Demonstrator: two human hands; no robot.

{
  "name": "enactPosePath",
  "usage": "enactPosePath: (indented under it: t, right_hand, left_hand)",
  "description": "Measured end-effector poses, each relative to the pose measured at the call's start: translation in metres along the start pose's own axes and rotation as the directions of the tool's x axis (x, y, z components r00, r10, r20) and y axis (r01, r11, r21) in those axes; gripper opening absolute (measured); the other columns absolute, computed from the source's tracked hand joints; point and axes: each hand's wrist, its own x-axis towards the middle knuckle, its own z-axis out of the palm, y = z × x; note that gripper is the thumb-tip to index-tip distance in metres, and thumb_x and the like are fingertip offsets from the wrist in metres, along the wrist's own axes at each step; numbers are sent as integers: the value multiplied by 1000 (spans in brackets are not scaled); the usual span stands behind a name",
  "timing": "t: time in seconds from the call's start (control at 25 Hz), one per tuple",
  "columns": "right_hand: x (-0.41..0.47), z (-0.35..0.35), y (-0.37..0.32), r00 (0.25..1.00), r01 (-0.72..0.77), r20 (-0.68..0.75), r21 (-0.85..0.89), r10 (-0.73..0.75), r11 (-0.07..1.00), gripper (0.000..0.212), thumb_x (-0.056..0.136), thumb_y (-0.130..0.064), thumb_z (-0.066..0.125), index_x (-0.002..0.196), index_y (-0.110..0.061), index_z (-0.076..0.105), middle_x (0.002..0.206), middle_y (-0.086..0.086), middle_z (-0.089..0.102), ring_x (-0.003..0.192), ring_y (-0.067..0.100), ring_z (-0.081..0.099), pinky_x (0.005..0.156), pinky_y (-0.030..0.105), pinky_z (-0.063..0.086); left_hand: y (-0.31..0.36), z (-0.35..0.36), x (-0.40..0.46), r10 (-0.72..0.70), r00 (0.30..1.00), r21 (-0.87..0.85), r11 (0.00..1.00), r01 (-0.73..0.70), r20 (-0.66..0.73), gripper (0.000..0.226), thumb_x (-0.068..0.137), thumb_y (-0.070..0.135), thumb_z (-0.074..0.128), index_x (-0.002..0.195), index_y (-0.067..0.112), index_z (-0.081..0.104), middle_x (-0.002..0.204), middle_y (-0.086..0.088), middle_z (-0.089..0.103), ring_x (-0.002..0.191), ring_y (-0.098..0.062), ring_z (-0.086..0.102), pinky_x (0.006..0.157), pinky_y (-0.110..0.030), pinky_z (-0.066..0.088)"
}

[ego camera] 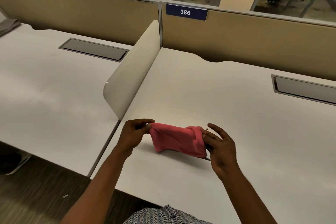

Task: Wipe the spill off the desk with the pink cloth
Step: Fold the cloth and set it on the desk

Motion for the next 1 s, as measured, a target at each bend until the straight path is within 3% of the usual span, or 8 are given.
enactPosePath:
  t: [0.12,0.24,0.4,0.52,0.68,0.76,0.84,1.0]
  right_hand:
    - [2,-3,4,1000,-12,28,-65,14,998,41,90,16,64,114,-15,71,98,14,81,85,20,77,70,24,61]
    - [5,-7,3,999,8,38,-101,-4,995,35,90,8,71,115,-17,72,93,11,81,84,18,76,73,26,60]
    - [12,-19,-5,998,67,10,-129,-66,989,35,87,3,77,115,-18,73,84,6,80,84,15,75,84,31,60]
    - [17,-30,-12,999,53,13,-74,-52,996,40,88,3,77,120,-21,70,81,5,78,85,16,75,81,28,61]
    - [19,-34,-16,996,16,86,-106,-6,994,47,92,11,66,121,-26,71,91,4,77,84,18,74,70,25,60]
    - [19,-31,-16,988,107,133,-247,-76,963,49,93,12,59,114,-30,75,104,0,78,95,20,73,75,27,58]
    - [20,-26,-19,969,222,186,-347,-165,911,43,97,2,62,111,-36,76,118,-9,75,100,16,71,82,28,53]
    - [25,-18,-30,874,473,395,-564,-281,677,50,83,-12,82,124,-38,71,132,-23,64,116,-1,63,96,20,51]
  left_hand:
    - [-2,9,-5,-11,1000,9,1000,11,29,13,91,22,73,100,27,81,95,-4,80,92,-20,75,94,-42,59]
    - [1,15,-10,24,998,93,995,-30,64,29,75,49,83,93,26,82,88,-1,79,85,-16,75,82,-29,59]
    - [6,22,-10,25,998,81,996,-21,-49,14,76,31,87,85,23,81,87,-1,79,78,-16,73,76,-30,57]
    - [11,26,-9,0,996,-17,1000,-1,-93,6,81,22,84,86,22,81,89,-2,79,81,-14,73,72,-33,54]
    - [14,39,-10,-31,999,-9,999,31,19,6,94,18,71,95,13,75,101,-1,77,89,-13,72,79,-36,55]
    - [16,43,-7,-50,993,5,999,49,103,14,101,22,62,99,8,64,101,-1,74,85,-18,70,79,-38,56]
    - [20,43,-2,-43,985,23,999,39,167,17,104,26,56,99,10,57,83,-3,67,73,-20,62,72,-36,54]
    - [27,35,12,17,976,70,997,-33,219,13,105,31,55,103,19,58,69,0,57,66,-14,48,65,-29,43]
